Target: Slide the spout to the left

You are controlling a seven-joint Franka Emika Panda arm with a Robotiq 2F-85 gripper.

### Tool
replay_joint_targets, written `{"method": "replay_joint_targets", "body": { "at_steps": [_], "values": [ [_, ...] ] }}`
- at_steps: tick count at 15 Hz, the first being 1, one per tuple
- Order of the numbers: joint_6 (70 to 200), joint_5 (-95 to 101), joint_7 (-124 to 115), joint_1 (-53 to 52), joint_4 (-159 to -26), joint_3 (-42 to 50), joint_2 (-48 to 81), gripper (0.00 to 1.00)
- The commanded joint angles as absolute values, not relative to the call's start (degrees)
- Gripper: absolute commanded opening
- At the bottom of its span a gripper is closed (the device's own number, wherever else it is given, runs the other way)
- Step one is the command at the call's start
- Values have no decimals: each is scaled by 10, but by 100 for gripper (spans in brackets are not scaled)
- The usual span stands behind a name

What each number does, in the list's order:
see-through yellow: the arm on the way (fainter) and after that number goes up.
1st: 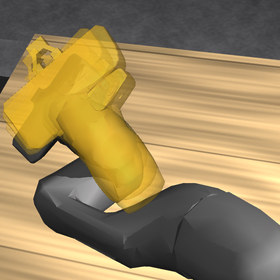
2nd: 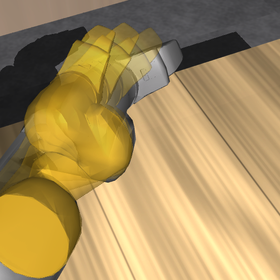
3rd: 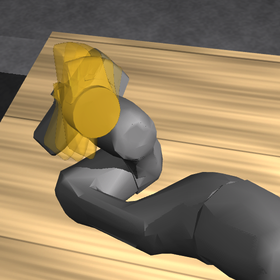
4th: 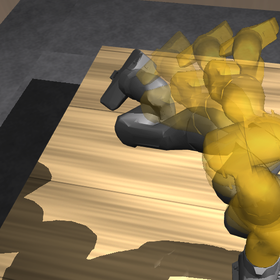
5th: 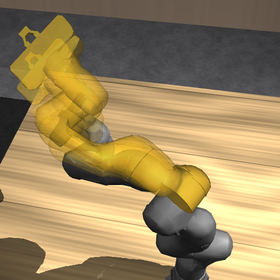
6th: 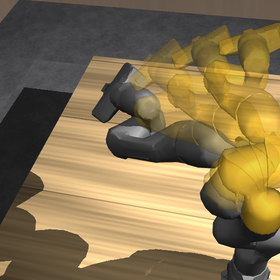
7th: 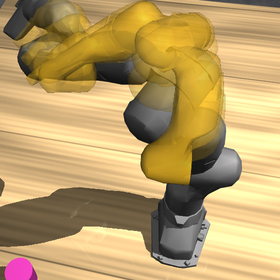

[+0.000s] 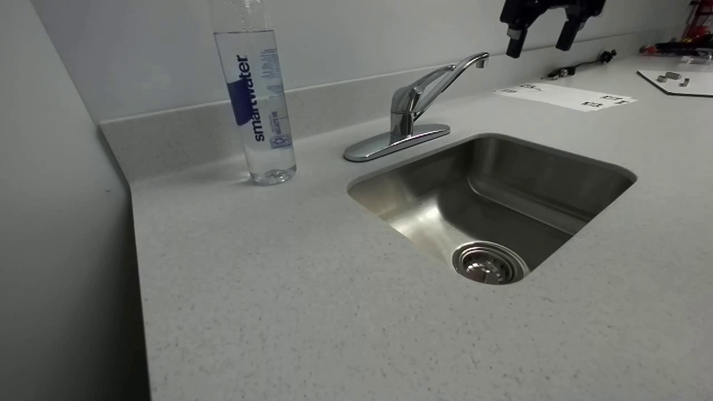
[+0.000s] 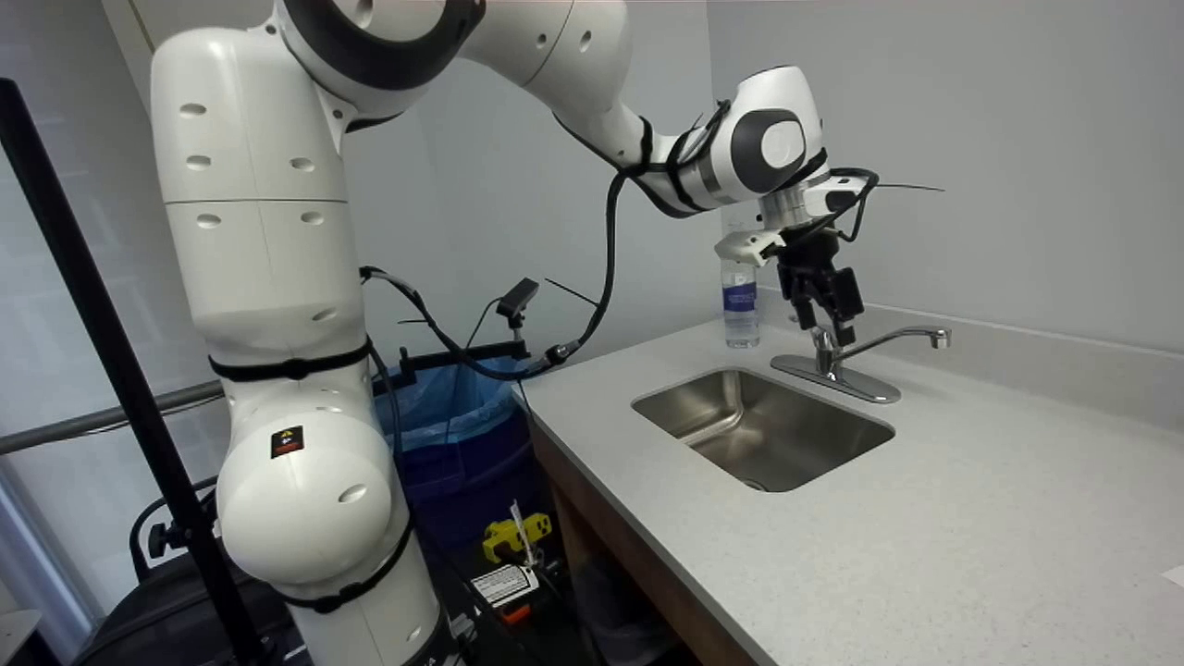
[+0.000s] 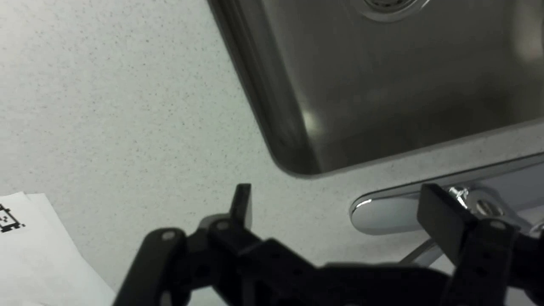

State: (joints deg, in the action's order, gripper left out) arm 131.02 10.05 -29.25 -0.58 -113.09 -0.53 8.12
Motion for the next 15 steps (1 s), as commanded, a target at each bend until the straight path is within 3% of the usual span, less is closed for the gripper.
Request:
{"method": "replay_joint_targets", "body": {
  "at_steps": [1,15],
  "values": [
    [1334,118,-334,-11,-1059,22,131,100],
    [1417,105,-464,-54,-787,85,355,100]
  ]
}}
